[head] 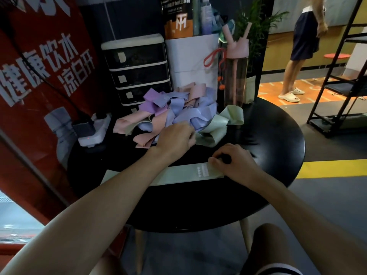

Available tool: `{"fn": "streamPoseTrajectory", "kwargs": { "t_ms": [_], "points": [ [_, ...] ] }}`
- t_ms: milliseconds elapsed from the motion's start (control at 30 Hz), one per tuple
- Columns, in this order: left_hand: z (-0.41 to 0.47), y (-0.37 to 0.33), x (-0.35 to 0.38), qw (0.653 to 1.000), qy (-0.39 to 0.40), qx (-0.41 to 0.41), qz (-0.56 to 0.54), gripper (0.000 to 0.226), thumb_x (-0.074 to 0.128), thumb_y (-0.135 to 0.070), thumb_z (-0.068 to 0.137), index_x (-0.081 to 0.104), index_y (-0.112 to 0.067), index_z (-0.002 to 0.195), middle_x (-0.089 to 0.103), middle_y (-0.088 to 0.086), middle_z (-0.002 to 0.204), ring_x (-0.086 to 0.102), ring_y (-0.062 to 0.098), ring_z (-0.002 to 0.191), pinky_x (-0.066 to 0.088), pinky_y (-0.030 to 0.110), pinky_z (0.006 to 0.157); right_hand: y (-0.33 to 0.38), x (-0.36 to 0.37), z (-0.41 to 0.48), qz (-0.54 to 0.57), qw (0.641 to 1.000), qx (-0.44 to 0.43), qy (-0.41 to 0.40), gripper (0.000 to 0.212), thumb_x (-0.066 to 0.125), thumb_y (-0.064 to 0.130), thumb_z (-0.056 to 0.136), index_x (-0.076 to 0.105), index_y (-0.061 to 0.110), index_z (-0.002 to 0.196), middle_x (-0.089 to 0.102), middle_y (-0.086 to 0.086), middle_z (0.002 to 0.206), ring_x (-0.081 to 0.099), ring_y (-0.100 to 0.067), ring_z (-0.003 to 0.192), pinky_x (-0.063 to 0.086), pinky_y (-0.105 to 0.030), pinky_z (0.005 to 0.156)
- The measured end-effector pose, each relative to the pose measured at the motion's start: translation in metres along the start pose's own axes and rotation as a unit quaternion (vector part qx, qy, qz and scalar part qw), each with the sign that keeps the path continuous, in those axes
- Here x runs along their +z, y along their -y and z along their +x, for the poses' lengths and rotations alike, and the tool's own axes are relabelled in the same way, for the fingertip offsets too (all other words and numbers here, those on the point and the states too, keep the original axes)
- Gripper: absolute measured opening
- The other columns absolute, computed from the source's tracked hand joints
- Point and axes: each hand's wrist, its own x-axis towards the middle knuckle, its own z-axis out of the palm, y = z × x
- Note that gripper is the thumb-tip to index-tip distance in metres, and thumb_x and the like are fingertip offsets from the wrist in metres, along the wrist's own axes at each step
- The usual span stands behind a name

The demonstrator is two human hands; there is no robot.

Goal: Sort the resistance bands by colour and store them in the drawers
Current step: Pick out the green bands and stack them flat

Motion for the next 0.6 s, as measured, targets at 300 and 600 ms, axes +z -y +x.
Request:
{"fn": "streamPoseTrajectory", "kwargs": {
  "t_ms": [300, 600],
  "points": [
    [0.003, 0.011, -0.048, 0.957, -0.148, -0.037, -0.246, 0.013, 0.052, -0.029, 0.088, 0.064, -0.028, 0.084, 0.067, -0.009, 0.075, 0.064, 0.012, 0.072, 0.053, 0.036, 0.068, 0.014, -0.007, 0.017, 0.137, 0.989, 0.036, -0.031, 0.035, 0.068, 0.026, 0.089, 0.057, 0.017, 0.121, 0.064, 0.003, 0.105, 0.062, -0.014, 0.099, 0.052, -0.030, 0.090],
    [-0.009, 0.017, -0.107, 0.921, -0.191, -0.008, -0.338, 0.023, 0.059, -0.013, 0.093, 0.070, -0.029, 0.081, 0.068, -0.005, 0.071, 0.057, 0.004, 0.062, 0.049, 0.035, 0.063, 0.078, -0.036, 0.050, 0.142, 0.980, -0.058, -0.128, 0.046, 0.069, 0.021, 0.089, 0.051, 0.020, 0.132, 0.047, -0.002, 0.120, 0.050, -0.011, 0.100, 0.041, -0.009, 0.076]
  ]
}}
